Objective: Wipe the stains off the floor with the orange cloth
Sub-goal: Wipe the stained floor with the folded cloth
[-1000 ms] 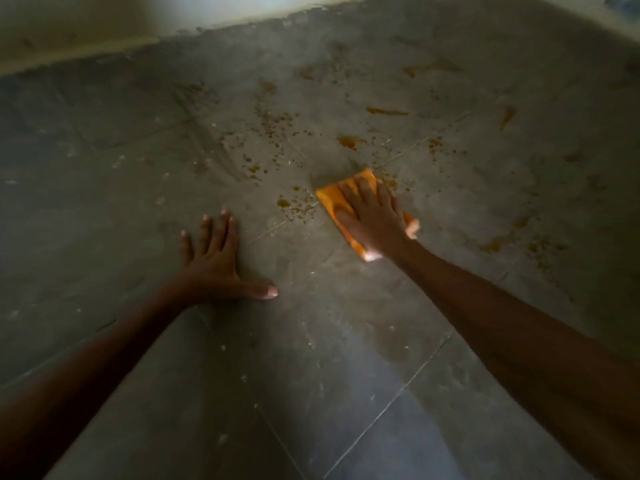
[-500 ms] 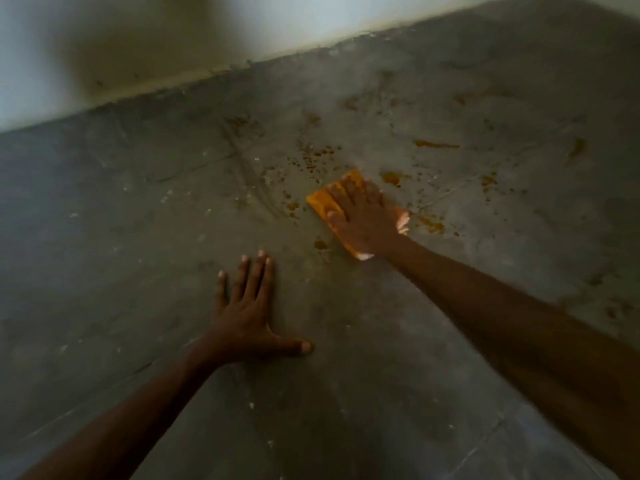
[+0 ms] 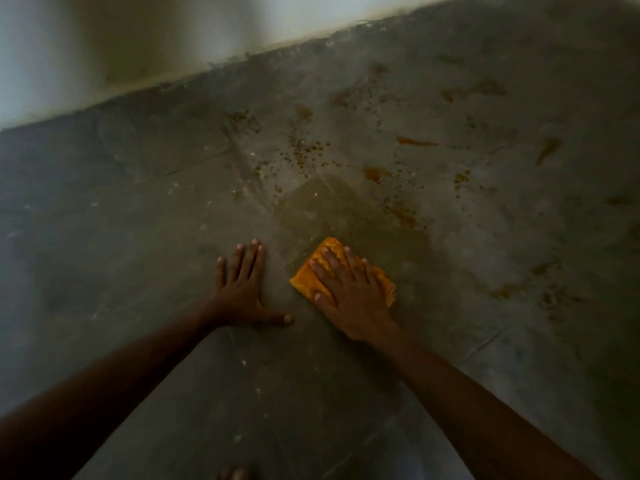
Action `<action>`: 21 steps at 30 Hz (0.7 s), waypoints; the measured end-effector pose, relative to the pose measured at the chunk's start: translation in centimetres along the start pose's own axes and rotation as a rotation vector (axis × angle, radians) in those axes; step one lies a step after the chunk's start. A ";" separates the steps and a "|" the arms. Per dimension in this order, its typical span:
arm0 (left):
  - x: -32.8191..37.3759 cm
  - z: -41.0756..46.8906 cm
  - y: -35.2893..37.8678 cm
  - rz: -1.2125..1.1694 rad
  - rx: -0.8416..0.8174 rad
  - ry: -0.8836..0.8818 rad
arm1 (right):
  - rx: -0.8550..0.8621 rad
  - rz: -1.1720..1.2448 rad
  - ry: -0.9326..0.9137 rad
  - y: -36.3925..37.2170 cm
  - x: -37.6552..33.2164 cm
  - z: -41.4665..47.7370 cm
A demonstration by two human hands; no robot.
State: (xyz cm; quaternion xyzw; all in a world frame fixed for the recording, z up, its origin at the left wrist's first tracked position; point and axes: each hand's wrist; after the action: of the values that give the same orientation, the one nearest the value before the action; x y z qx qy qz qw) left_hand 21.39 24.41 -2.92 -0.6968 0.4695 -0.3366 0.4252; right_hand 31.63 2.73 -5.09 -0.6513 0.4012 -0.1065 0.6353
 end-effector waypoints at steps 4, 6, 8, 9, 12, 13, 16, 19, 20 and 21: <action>-0.5 0.1 1.4 -0.035 0.078 0.006 | 0.052 -0.011 0.007 0.2 -0.2 -0.4; -1.0 0.2 1.9 -0.069 0.150 0.026 | 0.064 -0.007 0.031 0.8 -0.3 0.1; -1.7 1.2 1.9 -0.184 0.222 0.013 | 0.082 -0.019 0.032 0.9 -0.3 0.4; -2.0 1.8 1.5 -0.252 0.268 -0.013 | 0.084 -0.022 0.032 0.8 -0.3 0.4; -3.8 6.0 -0.3 -0.301 0.430 -0.159 | 0.080 -0.037 0.022 -0.1 -0.3 3.1; -4.7 7.9 -1.2 -0.296 0.460 -0.204 | 0.078 -0.025 0.025 -0.5 0.0 4.7; -8.7 14.5 -4.8 -0.269 0.511 -0.334 | 0.129 -0.013 0.069 -2.2 0.3 13.0; -13.4 20.0 -7.0 -0.146 0.530 -0.346 | 0.193 0.016 0.158 -4.5 -0.1 24.2; -14.4 21.1 -6.9 -0.089 0.546 -0.336 | 0.196 0.018 0.187 -5.0 -0.8 27.4; -14.9 21.5 -6.6 -0.040 0.562 -0.326 | 0.202 0.012 0.212 -5.1 -1.7 29.3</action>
State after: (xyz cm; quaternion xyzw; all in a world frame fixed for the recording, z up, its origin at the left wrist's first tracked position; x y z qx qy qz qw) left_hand 37.53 45.68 -6.87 -0.6060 0.2699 -0.3454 0.6638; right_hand 51.47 24.93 -4.75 -0.5668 0.4570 -0.2107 0.6523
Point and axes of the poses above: each hand's wrist, its own z-axis towards the middle knuckle, its own y-axis out of the palm, x = y × z, and after that the axes turned 12 degrees about z, right-handed
